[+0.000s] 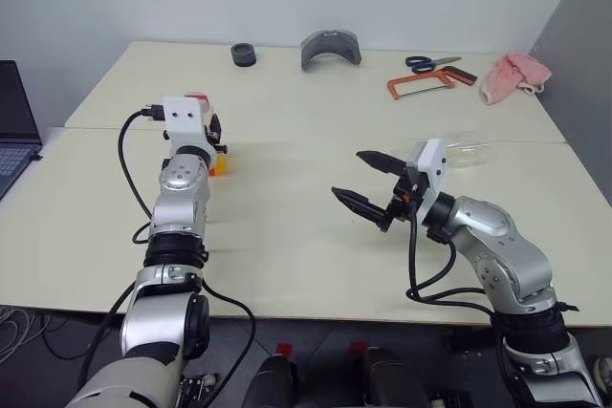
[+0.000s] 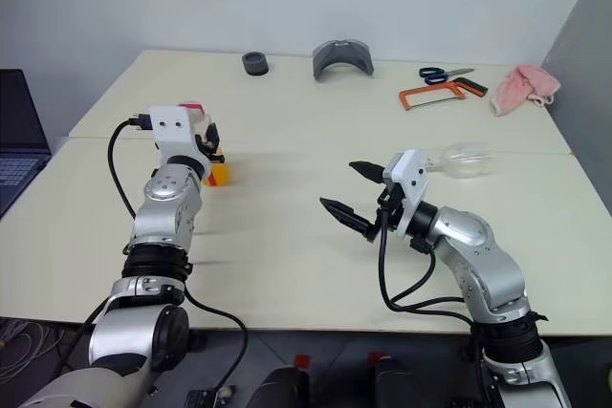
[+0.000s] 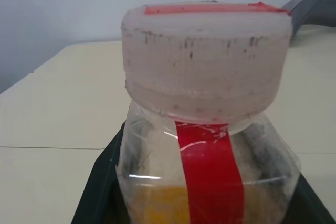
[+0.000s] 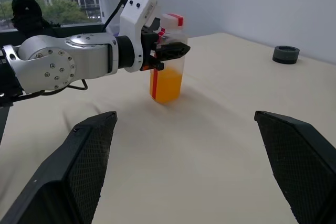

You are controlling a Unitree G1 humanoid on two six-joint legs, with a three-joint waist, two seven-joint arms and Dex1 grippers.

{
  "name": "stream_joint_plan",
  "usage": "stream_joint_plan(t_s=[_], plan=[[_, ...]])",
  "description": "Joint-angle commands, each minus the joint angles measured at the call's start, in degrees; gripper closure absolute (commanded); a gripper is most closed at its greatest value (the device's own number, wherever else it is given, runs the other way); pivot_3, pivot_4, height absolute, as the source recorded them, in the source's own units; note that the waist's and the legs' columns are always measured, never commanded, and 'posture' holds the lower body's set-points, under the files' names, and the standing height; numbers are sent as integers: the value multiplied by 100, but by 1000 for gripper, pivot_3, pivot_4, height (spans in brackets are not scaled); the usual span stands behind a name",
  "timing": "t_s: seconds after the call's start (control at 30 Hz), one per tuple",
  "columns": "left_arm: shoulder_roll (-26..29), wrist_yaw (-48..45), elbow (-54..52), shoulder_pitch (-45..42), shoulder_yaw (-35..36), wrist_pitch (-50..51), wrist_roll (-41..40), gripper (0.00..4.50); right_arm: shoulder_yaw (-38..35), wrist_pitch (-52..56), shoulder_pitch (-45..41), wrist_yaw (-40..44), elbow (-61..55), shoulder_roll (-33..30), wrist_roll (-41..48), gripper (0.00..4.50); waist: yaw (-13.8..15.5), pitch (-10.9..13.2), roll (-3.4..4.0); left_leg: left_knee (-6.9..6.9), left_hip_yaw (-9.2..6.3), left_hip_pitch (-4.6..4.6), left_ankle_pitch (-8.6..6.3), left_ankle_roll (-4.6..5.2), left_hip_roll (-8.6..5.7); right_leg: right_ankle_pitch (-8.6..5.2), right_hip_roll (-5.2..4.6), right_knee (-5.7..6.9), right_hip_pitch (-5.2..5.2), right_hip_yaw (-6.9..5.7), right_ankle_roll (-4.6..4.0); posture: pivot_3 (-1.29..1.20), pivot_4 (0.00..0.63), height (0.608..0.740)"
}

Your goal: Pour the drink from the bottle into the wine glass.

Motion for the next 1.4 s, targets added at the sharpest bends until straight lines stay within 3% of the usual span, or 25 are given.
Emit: stream_joint_plan(t_s=[0.03,0.17,0.4,0.57,0.8,1.03,1.3,1.4], plan=[[-194,-838,-700,96,-160,-309,-437,2732,-130,-126,-92,11,-210,-35,23,0,2,0,0,1,0,-1,5,-9,1,0,-1,0,0,0,0,0,150,740],[-384,-2420,-1372,403,-632,-73,-1067,2734,-390,6,-33,3,-505,-208,228,0,5,0,0,4,6,-12,9,-17,0,0,-5,-4,-1,-6,0,0,150,740],[-212,-4913,-2117,528,-1594,721,-1824,2736,-820,612,-69,-237,-1222,-560,766,0,-28,0,0,3,13,-12,7,-13,-2,0,5,-6,-2,-3,0,0,150,740],[-48,-5889,-2020,315,-1937,766,-1837,2739,-772,1110,-287,-562,-1402,-622,906,0,-56,0,1,3,17,-8,-3,6,-3,0,12,-5,-2,-1,0,0,150,740],[-106,-6197,-1727,161,-2054,445,-1599,2739,-240,1226,-457,-889,-1303,-443,530,0,-52,1,1,4,15,-10,-4,7,-2,0,10,-5,-1,-2,0,0,150,740],[-176,-6212,-1678,213,-2049,267,-1455,2739,-61,1257,-644,-1215,-1078,58,407,0,-47,1,1,5,5,-11,-4,7,0,0,8,-4,-2,-2,0,0,150,740],[-196,-6190,-1688,264,-2028,181,-1383,2739,47,1189,-676,-1236,-805,174,130,0,-46,1,1,5,4,-10,-4,7,-1,0,8,-4,-2,-3,-1,0,150,740],[-201,-6176,-1687,276,-2018,163,-1372,2739,18,1167,-679,-1234,-755,225,107,643,-46,1,1,5,4,-10,-4,7,-1,0,9,-4,-2,-2,0,0,150,740]])
